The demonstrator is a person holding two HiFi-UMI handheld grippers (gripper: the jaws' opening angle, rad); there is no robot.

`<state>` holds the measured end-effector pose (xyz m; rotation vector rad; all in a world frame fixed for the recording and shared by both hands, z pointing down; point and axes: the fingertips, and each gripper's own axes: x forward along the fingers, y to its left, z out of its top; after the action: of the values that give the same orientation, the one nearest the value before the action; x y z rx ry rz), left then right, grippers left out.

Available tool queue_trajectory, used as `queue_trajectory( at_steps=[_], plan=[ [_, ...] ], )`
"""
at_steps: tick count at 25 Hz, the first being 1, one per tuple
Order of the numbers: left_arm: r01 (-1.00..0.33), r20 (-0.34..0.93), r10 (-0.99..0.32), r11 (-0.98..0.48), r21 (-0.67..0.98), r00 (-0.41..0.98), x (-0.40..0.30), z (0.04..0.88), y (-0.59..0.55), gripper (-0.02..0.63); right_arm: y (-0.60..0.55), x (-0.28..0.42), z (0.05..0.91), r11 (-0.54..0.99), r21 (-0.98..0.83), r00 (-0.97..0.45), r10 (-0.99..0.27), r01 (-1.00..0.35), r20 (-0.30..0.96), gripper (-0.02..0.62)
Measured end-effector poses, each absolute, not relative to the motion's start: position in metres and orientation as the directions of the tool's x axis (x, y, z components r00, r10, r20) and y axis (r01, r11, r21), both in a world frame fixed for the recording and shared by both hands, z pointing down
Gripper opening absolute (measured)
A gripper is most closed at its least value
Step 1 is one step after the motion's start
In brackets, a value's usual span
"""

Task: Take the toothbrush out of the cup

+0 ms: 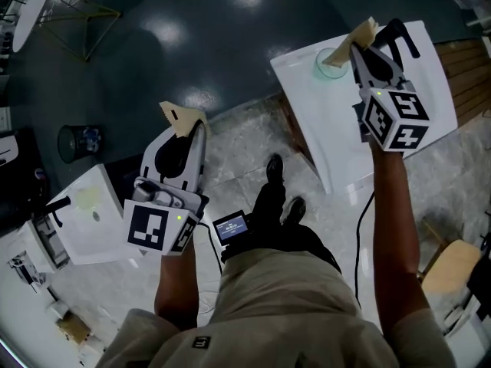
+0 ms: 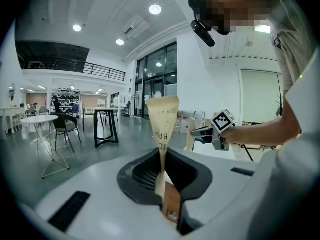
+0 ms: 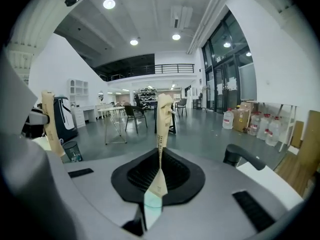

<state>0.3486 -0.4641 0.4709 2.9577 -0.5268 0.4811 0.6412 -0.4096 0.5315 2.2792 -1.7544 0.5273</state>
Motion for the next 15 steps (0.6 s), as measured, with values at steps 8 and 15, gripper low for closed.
queue_trajectory(
  at_steps=[8, 15],
  plan=[
    [-0.385, 0.244, -0.376, -0.923, -0.01, 0.894, 0.296, 0.414, -0.422, 0.031, -0.362, 0.589, 0.44, -0.239, 0.024, 0.235, -0.926, -0.971, 0.296, 0.017],
    [-0.413, 0.175, -0.424, -0.905, -0.099, 0.889, 0.258, 0.36, -0.356, 0.031, -0.289, 0.535, 0.367, -0.168, 0.045, 0.174, -0.966, -0.985, 0.189, 0.017]
  ],
)
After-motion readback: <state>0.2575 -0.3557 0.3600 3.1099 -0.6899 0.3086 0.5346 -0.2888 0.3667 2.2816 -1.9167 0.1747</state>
